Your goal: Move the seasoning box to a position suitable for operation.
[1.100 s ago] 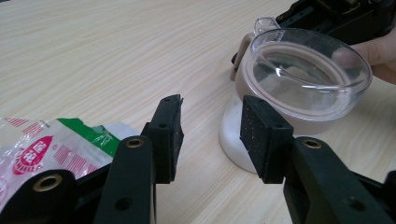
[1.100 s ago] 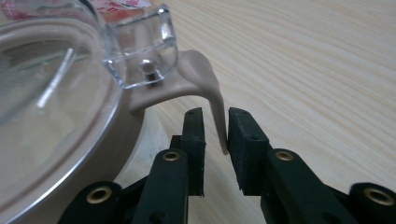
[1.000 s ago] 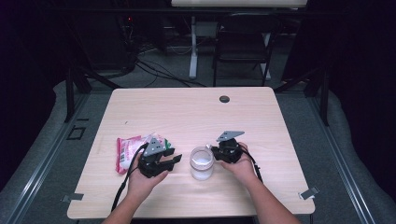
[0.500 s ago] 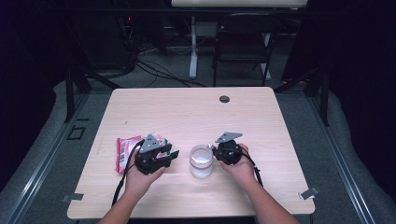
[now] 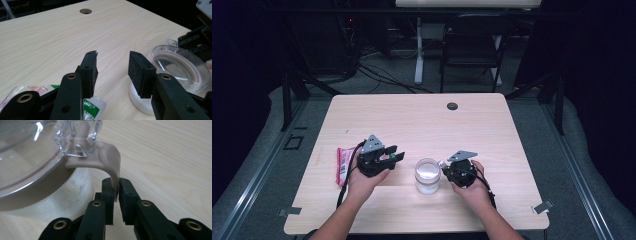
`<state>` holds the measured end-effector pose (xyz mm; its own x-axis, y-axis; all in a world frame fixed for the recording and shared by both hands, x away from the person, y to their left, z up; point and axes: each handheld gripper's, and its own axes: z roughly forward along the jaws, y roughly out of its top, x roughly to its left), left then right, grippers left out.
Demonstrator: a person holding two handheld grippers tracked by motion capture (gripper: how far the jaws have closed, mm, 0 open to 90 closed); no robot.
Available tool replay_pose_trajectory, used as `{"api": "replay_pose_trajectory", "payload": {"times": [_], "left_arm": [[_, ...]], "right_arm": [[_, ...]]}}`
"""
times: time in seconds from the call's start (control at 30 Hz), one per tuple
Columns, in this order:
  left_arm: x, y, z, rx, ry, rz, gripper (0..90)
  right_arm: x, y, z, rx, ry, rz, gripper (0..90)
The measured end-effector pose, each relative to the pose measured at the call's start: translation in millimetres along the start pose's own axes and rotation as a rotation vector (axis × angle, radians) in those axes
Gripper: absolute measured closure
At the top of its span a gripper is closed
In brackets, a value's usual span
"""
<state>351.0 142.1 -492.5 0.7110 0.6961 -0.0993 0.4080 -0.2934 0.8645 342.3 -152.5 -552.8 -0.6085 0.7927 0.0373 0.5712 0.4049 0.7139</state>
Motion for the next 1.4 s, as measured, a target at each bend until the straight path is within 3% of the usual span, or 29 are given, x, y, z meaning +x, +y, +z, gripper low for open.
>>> {"api": "replay_pose_trajectory", "payload": {"times": [0.13, 0.2, 0.3, 0.4, 0.43, 0.47, 0.5, 0.63, 0.73, 0.83, 0.93, 1.07, 1.23, 1.4], "left_arm": [[-2.2, 2.5, 5.2, 0.009, -0.004, -0.003, 55.5], [-5.1, 1.9, 7.1, 0.042, 0.012, 0.031, 54.2], [-6.0, 1.1, 4.9, 0.064, -0.001, 0.03, 51.4], [-8.6, -0.5, 0.7, 0.053, -0.017, 0.031, 48.7], [-9.5, -1.8, -1.3, 0.045, -0.022, 0.035, 48.7], [-10.4, -3.5, -2.9, 0.04, -0.027, 0.036, 48.7], [-11.1, -5.5, -4.4, 0.041, -0.028, 0.037, 48.8], [-11.9, -14.0, -7.2, 0.045, -0.052, 0.027, 51.9], [-11.3, -18.9, -6.8, 0.046, -0.058, 0.015, 55.6], [-13.0, -23.4, -5.9, 0.052, -0.06, 0.019, 60.3], [-16.4, -25.5, -6.9, 0.048, -0.08, 0.024, 64.0], [-22.0, -27.1, -5.9, 0.045, -0.102, 0.042, 70.2], [-27.0, -28.9, -3.1, 0.053, -0.139, 0.035, 73.1], [-28.8, -28.8, -0.4, 0.058, -0.144, 0.029, 68.8]], "right_arm": [[5.0, -5.3, -11.4, 0.018, -0.025, -0.007, 83.2], [8.2, -8.1, -18.4, 0.03, -0.03, 0.003, 83.1], [11.0, -10.7, -24.7, 0.045, 0.001, 0.025, 83.1], [15.3, -14.8, -28.7, 0.045, -0.013, 0.004, 81.7], [16.3, -16.4, -32.6, 0.031, -0.048, -0.033, 77.5], [14.6, -15.5, -34.2, 0.019, -0.063, -0.039, 76.8], [11.7, -13.9, -35.9, 0.005, -0.048, -0.032, 76.4], [3.9, -5.9, -45.5, -0.073, -0.03, 0.02, 79.2], [0.9, -0.5, -55.6, -0.141, -0.007, 0.09, 82.9], [0.3, 9.6, -63.4, -0.182, 0.002, 0.106, 84.0], [0.5, 17.4, -64.4, -0.197, 0.008, 0.106, 82.3], [0.8, 28.7, -60.2, -0.178, 0.031, 0.126, 82.4], [1.6, 34.9, -55.8, -0.18, 0.059, 0.156, 82.2], [4.7, 30.7, -52.6, -0.2, 0.04, 0.138, 64.6]]}}
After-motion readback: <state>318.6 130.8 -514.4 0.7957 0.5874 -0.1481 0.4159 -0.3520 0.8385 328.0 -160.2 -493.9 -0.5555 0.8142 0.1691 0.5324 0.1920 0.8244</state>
